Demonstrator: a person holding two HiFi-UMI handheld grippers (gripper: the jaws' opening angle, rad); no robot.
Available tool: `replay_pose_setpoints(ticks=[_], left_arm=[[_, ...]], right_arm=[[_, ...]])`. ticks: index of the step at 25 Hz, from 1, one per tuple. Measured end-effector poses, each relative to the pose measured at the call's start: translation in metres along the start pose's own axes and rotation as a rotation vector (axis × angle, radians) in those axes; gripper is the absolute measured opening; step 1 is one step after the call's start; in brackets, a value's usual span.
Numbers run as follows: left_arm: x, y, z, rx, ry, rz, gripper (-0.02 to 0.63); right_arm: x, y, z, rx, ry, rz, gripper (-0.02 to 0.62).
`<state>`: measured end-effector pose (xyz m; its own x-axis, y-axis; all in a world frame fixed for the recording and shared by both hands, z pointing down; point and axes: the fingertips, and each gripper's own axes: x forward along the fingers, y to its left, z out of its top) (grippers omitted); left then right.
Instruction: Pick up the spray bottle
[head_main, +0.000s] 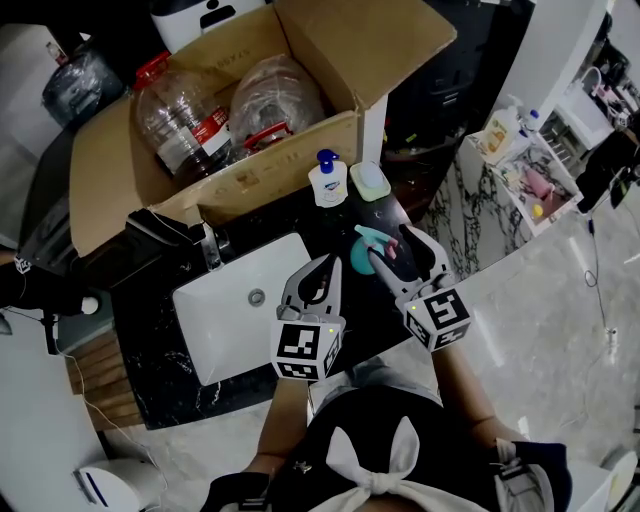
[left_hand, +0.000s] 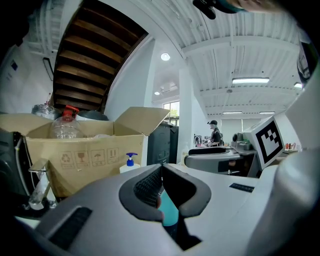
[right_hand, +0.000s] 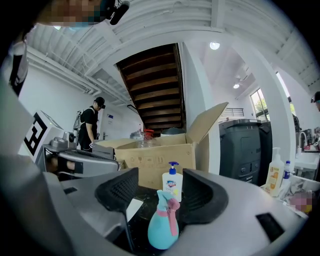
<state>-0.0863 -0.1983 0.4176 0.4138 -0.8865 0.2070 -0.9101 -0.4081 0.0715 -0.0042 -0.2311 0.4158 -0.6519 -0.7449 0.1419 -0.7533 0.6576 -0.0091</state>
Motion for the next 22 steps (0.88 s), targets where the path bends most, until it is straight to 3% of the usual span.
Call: replay_pose_setpoints(ticks=[22], left_arm=[[0.019, 0.015, -0.015, -0.023, 0.048, -0.010, 0.028]], right_arm=[[0.032, -0.005, -0.033, 0.013, 0.094, 0.033, 0.261]])
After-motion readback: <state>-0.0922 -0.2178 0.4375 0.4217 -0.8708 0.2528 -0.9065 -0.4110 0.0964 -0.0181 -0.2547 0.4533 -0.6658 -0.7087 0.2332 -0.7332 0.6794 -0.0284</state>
